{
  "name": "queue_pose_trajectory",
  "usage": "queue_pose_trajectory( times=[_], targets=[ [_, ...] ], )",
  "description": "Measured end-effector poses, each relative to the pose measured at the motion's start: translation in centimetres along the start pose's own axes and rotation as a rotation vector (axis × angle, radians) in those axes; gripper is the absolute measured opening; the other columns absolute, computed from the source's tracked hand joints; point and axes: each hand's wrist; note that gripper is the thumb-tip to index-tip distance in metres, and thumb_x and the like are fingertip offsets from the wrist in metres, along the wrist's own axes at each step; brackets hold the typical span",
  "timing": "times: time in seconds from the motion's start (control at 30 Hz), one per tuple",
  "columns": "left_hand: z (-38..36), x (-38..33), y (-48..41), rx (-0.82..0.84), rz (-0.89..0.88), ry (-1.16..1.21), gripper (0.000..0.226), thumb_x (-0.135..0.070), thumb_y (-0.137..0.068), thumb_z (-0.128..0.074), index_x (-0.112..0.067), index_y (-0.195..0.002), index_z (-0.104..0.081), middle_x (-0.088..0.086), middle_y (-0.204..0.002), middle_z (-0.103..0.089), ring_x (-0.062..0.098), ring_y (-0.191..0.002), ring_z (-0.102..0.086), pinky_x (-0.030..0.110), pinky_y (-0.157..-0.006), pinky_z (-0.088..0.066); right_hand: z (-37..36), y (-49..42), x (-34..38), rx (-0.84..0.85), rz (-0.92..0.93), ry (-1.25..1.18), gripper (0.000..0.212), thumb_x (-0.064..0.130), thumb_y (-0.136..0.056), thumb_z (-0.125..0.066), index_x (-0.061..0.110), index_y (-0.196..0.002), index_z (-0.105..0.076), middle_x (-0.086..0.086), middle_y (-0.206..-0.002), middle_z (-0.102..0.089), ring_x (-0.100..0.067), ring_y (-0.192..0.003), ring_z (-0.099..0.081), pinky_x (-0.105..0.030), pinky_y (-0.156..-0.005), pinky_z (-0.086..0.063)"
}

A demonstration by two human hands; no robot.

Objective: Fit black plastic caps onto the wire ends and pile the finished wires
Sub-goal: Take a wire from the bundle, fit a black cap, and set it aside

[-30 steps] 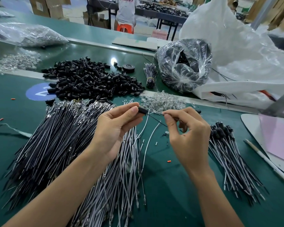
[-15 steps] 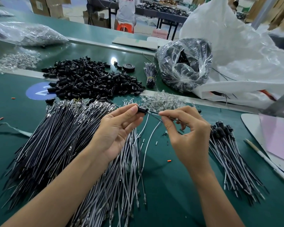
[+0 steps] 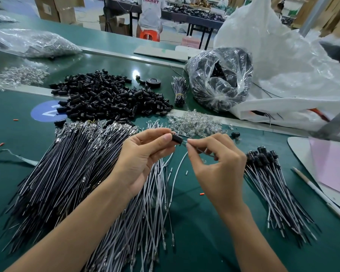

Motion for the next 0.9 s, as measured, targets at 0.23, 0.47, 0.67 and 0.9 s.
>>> queue_pose_trajectory(
  times=[0.23, 0.47, 0.67, 0.9],
  targets=[
    [-0.16, 0.35, 0.07, 0.016, -0.071, 0.023, 0.013, -0.007, -0.064, -0.074, -0.010, -0.075, -0.078, 0.010, -0.090, -0.076, 0.017, -0.079, -0.073, 0.022, -0.069, -0.058, -0.44, 0.38, 0.41, -0.085, -0.015, -0.037, 0.006, 0.010, -0.082, -0.074, 0.006, -0.077, -0.072, 0.004, -0.069, -0.059, -0.015, -0.060, -0.052, -0.012, -0.064, -0.040],
    [-0.04, 0.41, 0.03, 0.022, -0.076, 0.053, 0.012, -0.004, -0.064, -0.073, -0.009, -0.074, -0.077, 0.011, -0.091, -0.076, 0.017, -0.080, -0.073, 0.022, -0.068, -0.058, -0.62, 0.49, 0.46, -0.053, -0.062, -0.114, 0.003, 0.007, -0.082, -0.075, 0.007, -0.079, -0.073, 0.003, -0.070, -0.060, -0.009, -0.062, -0.053, -0.011, -0.063, -0.039],
    [-0.03, 0.48, 0.01, 0.030, -0.067, 0.044, 0.015, -0.007, -0.061, -0.075, -0.009, -0.075, -0.078, 0.012, -0.090, -0.075, 0.018, -0.078, -0.073, 0.022, -0.067, -0.058, -0.34, 0.30, 0.46, -0.030, -0.145, -0.216, 0.010, 0.003, -0.079, -0.077, 0.012, -0.080, -0.073, 0.005, -0.071, -0.060, -0.001, -0.063, -0.050, -0.007, -0.062, -0.035],
    [-0.01, 0.54, -0.05, 0.034, -0.079, 0.046, 0.014, -0.005, -0.064, -0.073, -0.008, -0.077, -0.077, 0.012, -0.093, -0.075, 0.018, -0.080, -0.073, 0.023, -0.068, -0.058, -0.36, 0.18, 0.46, -0.022, -0.185, -0.265, 0.013, 0.002, -0.078, -0.078, 0.013, -0.078, -0.072, 0.003, -0.070, -0.061, -0.006, -0.063, -0.053, -0.008, -0.061, -0.037]
  ],
)
Point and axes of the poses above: each hand's wrist, its own y-axis away from the middle knuckle, its own z-axis out of the back of the hand, x = y × z
